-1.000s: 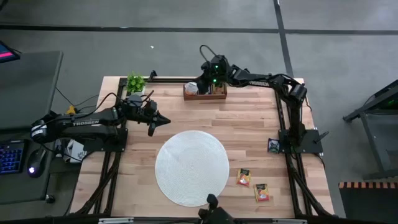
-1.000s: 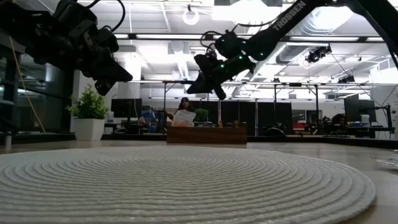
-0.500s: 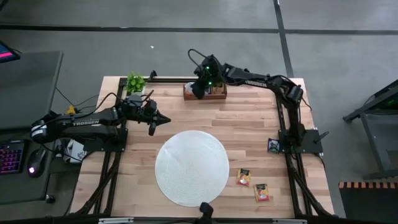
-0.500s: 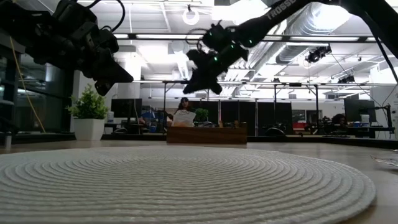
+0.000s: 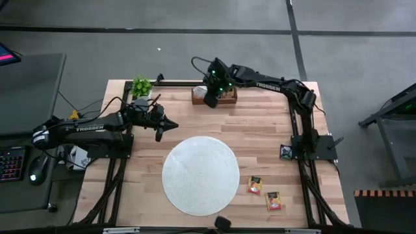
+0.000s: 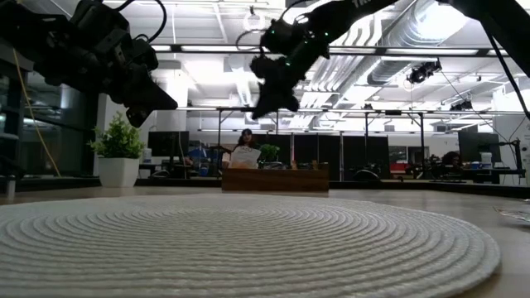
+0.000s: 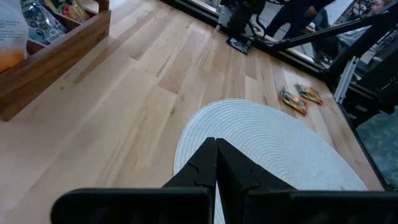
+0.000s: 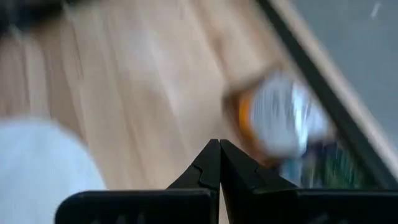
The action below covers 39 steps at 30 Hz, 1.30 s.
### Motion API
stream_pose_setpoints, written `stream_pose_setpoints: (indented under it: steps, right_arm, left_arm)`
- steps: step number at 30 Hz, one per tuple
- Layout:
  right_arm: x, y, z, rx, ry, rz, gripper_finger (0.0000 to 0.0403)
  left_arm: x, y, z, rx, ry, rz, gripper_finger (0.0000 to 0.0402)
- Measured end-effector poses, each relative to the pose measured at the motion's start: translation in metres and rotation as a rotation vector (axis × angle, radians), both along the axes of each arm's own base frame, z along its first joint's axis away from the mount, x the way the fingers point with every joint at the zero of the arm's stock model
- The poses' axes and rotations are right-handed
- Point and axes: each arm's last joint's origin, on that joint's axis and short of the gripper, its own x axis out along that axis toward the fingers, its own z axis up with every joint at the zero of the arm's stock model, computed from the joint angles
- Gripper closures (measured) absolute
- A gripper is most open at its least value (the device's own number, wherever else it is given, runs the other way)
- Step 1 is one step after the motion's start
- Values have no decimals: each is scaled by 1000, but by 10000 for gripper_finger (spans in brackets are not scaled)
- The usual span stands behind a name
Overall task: Pick & Place Tea
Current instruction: Put the yellow tea bag into the right section of the wooden organizer
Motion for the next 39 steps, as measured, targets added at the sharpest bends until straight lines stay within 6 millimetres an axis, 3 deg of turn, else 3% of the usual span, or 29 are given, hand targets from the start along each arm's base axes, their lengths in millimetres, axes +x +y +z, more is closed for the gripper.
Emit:
stream_pose_setpoints:
  steps: [6,11,18,23,27,33,39]
  right_arm:
    - [-19,28,-18,52,349,97,403]
    - [-28,52,-19,89,490,135,403]
    - [-70,91,-8,133,497,64,403]
    - [-108,120,-7,153,352,-41,403]
    - [-138,146,-13,178,341,-106,403]
    - [-177,198,-18,253,327,-62,403]
    - [-206,247,-33,340,322,-30,403]
  left_arm:
    - [0,0,0,0,0,0,401]
    - [0,0,0,0,0,0,401]
    - [0,0,0,0,-1,0,401]
    - [0,0,0,0,0,1,401]
    - [0,0,0,1,0,2,401]
    - [0,0,0,2,0,5,401]
    - [0,0,0,2,0,5,401]
